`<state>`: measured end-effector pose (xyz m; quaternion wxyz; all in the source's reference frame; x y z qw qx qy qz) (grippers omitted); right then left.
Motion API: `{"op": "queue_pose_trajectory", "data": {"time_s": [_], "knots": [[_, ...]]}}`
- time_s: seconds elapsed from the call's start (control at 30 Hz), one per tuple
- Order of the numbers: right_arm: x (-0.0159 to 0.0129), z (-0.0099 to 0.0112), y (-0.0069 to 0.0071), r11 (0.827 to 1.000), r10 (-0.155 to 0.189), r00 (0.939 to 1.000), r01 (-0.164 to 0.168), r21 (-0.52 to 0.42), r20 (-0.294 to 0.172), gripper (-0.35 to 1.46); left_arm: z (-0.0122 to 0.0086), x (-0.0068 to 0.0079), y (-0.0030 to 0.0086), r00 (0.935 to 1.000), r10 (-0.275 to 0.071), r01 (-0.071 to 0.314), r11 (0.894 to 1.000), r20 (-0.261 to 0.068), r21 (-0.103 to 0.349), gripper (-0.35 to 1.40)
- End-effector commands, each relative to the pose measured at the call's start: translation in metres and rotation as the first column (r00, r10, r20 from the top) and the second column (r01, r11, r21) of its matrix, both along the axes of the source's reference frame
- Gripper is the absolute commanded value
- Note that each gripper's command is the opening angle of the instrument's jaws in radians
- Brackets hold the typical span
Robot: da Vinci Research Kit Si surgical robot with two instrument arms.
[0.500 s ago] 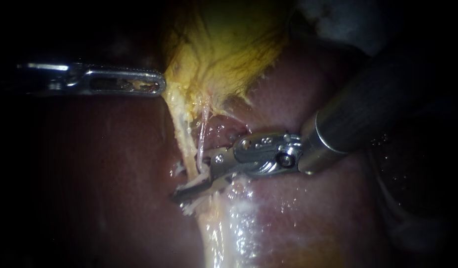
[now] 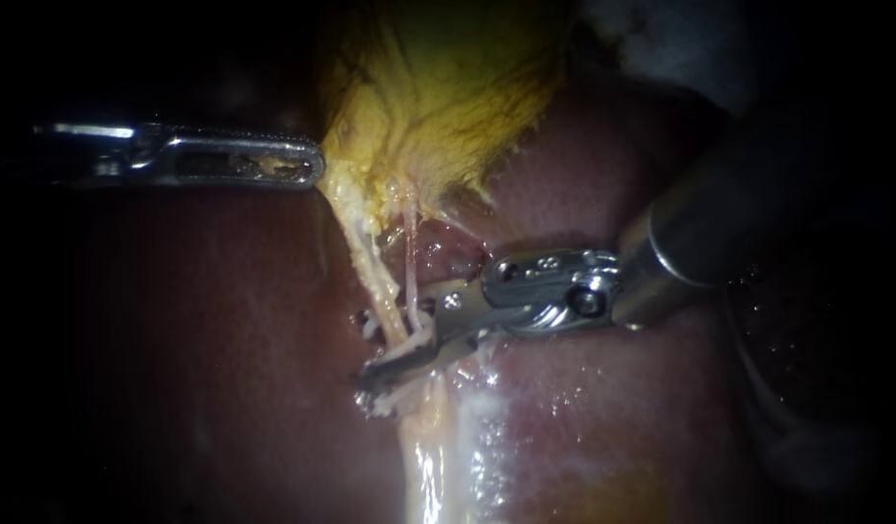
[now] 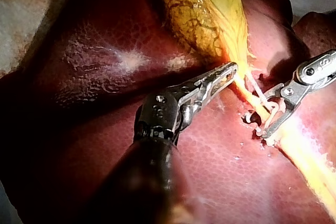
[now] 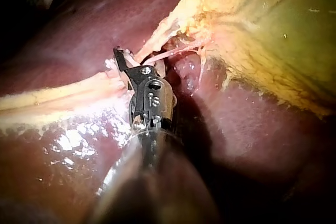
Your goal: Clipping third clip left tube
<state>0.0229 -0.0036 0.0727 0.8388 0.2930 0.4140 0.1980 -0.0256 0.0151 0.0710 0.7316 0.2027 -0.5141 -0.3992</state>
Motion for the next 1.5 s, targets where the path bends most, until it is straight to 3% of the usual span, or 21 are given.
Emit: {"op": "queue_pose_trajectory", "data": {"time_s": [0.03, 0.47, 0.83, 1.23, 1.4, 1.5], "knots": [[-0.0003, 0.0000, 0.0001, 1.000, 0.003, 1.0000, -0.003, -0.001, 0.000, 0.43, 0.0000, 0.0000, 0.0000, 1.0000, 0.000, 0.000, 1.000, 0.000, 0.000, -0.35], [-0.0032, -0.0005, 0.0018, 1.000, 0.009, 1.0000, -0.009, 0.002, 0.004, 0.50, 0.0000, 0.0000, 0.0000, 1.0000, 0.000, 0.000, 1.000, 0.000, 0.000, -0.35], [-0.0050, -0.0005, 0.0024, 0.999, 0.037, 0.9980, -0.036, 0.024, -0.051, 0.54, 0.0000, 0.0001, -0.0001, 1.0000, 0.000, 0.000, 1.000, 0.000, 0.000, -0.35], [-0.0076, -0.0002, 0.0035, 0.995, 0.061, 0.9959, -0.055, 0.082, -0.067, 0.56, 0.0000, 0.0001, -0.0001, 1.0000, 0.000, 0.000, 1.000, 0.000, 0.000, -0.35], [-0.0080, -0.0014, 0.0044, 0.988, 0.082, 0.9883, -0.064, 0.139, -0.129, 0.56, 0.0000, 0.0001, -0.0001, 1.0000, 0.001, -0.001, 1.000, 0.000, 0.000, -0.35], [-0.0082, -0.0028, 0.0054, 0.978, 0.105, 0.9757, -0.066, 0.197, -0.192, 0.56, 0.0000, 0.0002, -0.0001, 1.0000, 0.001, -0.001, 1.000, 0.000, 0.000, -0.35]]}}
